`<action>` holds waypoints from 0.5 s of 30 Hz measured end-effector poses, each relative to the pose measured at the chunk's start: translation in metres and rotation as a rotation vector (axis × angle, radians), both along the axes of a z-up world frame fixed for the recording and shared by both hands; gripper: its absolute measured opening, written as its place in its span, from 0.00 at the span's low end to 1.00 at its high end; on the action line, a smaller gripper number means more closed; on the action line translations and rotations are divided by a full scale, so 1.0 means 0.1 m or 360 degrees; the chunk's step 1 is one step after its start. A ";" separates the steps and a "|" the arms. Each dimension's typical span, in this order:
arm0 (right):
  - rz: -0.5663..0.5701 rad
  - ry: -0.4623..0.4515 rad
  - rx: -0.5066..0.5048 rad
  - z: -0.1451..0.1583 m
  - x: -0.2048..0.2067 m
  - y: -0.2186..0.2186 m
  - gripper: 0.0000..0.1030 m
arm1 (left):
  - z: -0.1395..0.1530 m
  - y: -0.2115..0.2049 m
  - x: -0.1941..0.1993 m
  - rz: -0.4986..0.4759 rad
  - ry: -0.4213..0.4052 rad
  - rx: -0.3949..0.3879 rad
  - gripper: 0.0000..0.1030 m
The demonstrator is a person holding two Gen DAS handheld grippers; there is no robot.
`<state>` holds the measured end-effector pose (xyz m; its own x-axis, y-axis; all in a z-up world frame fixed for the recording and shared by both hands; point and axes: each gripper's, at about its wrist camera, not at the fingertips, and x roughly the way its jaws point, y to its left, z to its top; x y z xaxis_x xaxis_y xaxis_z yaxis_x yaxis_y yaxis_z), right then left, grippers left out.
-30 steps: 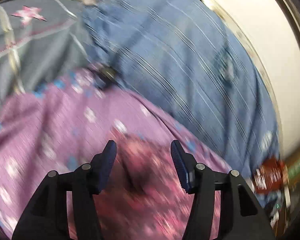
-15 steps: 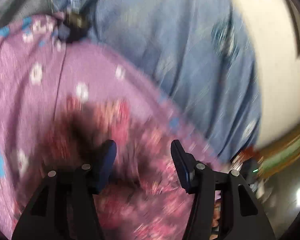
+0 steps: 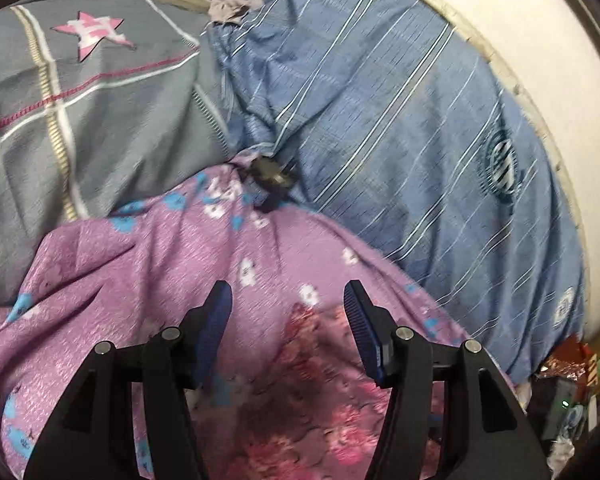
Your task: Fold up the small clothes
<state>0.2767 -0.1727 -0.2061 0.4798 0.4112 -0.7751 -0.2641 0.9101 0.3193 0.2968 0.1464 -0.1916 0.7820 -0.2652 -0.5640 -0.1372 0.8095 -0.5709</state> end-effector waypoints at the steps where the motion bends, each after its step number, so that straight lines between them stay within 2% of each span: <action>1: 0.0035 0.0042 -0.0027 -0.09 0.04 0.14 0.25 | -0.04 0.00 0.01 -0.0010 0.0022 -0.0016 0.55; 3: 0.0058 0.0106 -0.0066 -0.22 0.30 0.41 0.25 | -0.06 -0.02 0.01 -0.0033 0.0039 -0.0027 0.55; 5: 0.0002 0.0074 -0.0105 -0.24 0.55 0.53 0.22 | -0.04 -0.05 0.01 -0.0035 0.0027 0.0001 0.55; 7: -0.0136 0.0041 -0.0070 -0.20 0.88 0.51 0.25 | -0.02 -0.07 0.03 -0.0036 0.0007 0.0027 0.55; 9: -0.0275 -0.0066 -0.0008 -0.10 1.09 0.40 0.28 | 0.01 -0.10 0.05 -0.0037 -0.0013 0.0046 0.55; 12: -0.0397 -0.0140 0.0196 0.09 1.14 0.11 0.28 | 0.03 -0.18 0.09 -0.0064 -0.0023 0.0066 0.55; 15: -0.0391 -0.0190 0.0148 0.21 0.93 -0.08 0.28 | 0.01 -0.33 0.11 -0.0154 -0.0006 0.0079 0.55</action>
